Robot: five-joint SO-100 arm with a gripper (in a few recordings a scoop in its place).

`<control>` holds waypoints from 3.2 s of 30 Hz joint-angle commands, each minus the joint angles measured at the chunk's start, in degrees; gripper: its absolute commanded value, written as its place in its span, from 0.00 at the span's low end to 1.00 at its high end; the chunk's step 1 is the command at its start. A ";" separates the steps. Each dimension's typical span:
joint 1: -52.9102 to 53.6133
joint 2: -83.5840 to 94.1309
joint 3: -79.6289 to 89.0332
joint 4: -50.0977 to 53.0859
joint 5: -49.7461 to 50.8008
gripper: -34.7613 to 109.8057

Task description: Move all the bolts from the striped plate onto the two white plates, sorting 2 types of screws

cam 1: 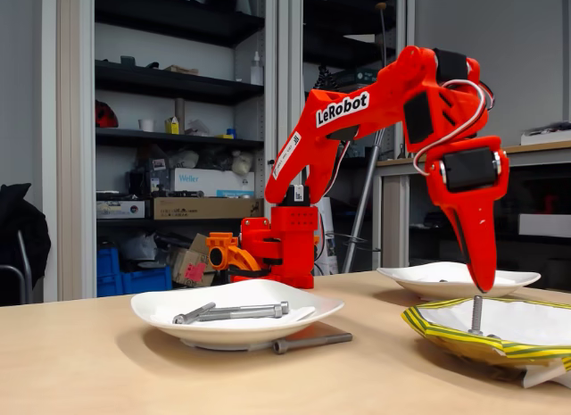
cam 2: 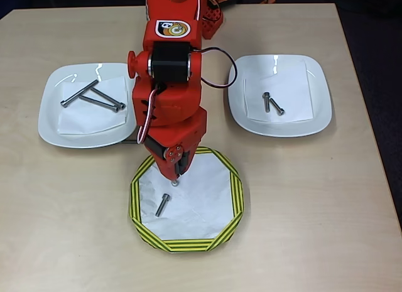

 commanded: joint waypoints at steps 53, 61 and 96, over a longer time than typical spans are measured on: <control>2.20 -1.58 4.22 -5.45 -6.06 0.26; 1.93 -2.20 3.69 -5.36 -5.89 0.27; -1.05 2.11 -0.70 0.88 0.62 0.24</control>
